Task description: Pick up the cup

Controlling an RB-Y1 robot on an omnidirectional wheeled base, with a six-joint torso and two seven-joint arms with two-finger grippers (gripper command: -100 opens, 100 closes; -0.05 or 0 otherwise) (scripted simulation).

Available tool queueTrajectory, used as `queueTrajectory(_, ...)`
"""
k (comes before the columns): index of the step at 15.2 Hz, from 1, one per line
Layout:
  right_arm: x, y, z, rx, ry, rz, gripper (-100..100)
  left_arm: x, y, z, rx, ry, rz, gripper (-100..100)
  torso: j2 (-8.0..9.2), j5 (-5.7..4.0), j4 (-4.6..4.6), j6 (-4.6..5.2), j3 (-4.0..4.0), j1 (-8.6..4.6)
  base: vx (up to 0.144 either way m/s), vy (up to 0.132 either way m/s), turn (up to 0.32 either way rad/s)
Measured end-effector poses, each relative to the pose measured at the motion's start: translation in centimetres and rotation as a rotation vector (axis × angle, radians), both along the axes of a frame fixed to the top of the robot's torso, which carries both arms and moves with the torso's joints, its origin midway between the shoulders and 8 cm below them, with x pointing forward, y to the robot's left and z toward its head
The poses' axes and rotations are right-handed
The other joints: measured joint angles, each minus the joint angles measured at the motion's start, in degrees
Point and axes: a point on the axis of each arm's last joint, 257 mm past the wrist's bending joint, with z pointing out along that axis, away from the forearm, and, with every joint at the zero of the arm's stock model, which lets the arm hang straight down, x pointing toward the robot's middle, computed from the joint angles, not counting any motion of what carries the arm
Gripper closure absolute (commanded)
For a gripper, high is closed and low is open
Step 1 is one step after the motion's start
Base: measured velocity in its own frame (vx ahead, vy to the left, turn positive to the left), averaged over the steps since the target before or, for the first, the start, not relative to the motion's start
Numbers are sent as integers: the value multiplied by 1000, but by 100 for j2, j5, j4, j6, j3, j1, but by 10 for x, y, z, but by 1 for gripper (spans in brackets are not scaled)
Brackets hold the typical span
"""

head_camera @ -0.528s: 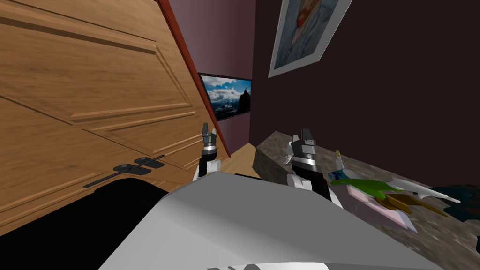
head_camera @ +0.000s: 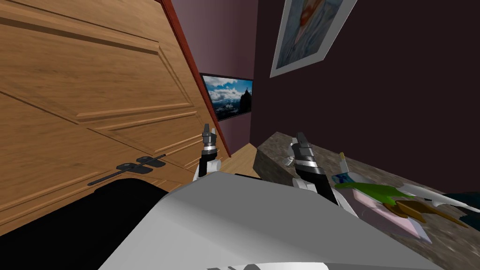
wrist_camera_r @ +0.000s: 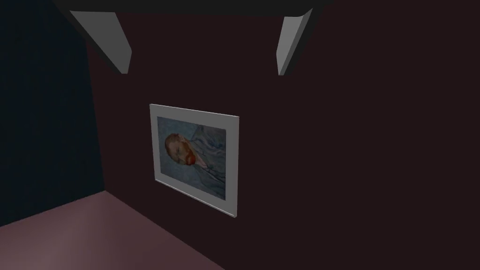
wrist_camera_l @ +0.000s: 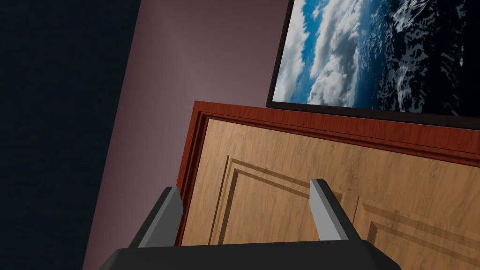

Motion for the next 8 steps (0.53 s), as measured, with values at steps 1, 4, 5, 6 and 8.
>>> queueTrajectory(1, 0, -1, -4, -21, 10, 1, -100, 0, 0, 0, 0, 0, 0, 0, 0, 0, 0, 0, 0, 0, 24, 5, 47)
queueTrajectory(4, 0, -5, -17, -104, 50, 2, -100, 0, 0, 0, 0, 0, 0, 0, -2, 0, 0, 0, -1, -1, 23, 7, 39)
queueTrajectory(5, 0, -7, -22, -132, 63, 3, -100, 0, 0, 0, 0, 0, 0, 0, -2, 0, 0, 0, -1, 0, 24, 15, 56)
queueTrajectory(6, 0, -10, -29, -164, 80, 2, -100, 0, 0, 0, 0, 0, 0, 0, -2, 0, 0, 0, -1, 1, 26, 13, 45)
queueTrajectory(8, 0, -15, -42, -227, 111, 3, -100, 0, 0, 0, 0, 0, 0, 0, -5, 0, -1, 0, -3, 2, 35, 13, 53)
